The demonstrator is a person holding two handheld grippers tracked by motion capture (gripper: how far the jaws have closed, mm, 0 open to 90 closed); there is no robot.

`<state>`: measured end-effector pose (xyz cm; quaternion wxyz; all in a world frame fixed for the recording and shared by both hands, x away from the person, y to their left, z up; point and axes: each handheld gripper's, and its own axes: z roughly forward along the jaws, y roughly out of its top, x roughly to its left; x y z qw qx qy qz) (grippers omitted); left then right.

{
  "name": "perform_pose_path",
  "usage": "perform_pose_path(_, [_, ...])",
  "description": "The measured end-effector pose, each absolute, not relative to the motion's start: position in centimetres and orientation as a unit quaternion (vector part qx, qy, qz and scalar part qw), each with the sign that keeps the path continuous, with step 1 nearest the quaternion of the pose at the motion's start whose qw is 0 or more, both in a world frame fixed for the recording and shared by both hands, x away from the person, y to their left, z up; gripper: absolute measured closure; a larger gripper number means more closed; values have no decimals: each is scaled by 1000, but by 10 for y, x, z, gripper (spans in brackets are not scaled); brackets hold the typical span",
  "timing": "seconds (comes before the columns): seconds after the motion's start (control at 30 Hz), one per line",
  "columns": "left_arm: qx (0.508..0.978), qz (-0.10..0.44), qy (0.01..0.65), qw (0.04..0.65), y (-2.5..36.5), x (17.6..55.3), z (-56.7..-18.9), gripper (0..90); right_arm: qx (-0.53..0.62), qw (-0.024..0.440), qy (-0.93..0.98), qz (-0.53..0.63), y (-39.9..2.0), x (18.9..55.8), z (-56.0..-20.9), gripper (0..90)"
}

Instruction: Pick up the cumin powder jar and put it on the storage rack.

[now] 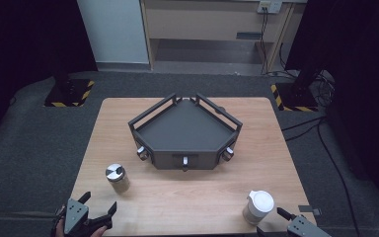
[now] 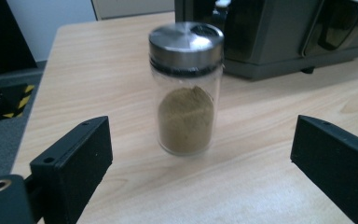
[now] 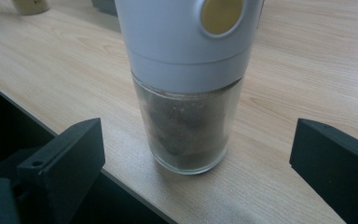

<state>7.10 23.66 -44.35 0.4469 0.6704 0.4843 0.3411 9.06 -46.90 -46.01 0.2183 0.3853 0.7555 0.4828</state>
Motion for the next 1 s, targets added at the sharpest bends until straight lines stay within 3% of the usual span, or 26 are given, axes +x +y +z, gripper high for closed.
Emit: perform_pose_path(1.0, [693, 337, 456, 445, 238, 102, -437, 34, 384, 214, 757, 483, -470, 91, -460, 35])
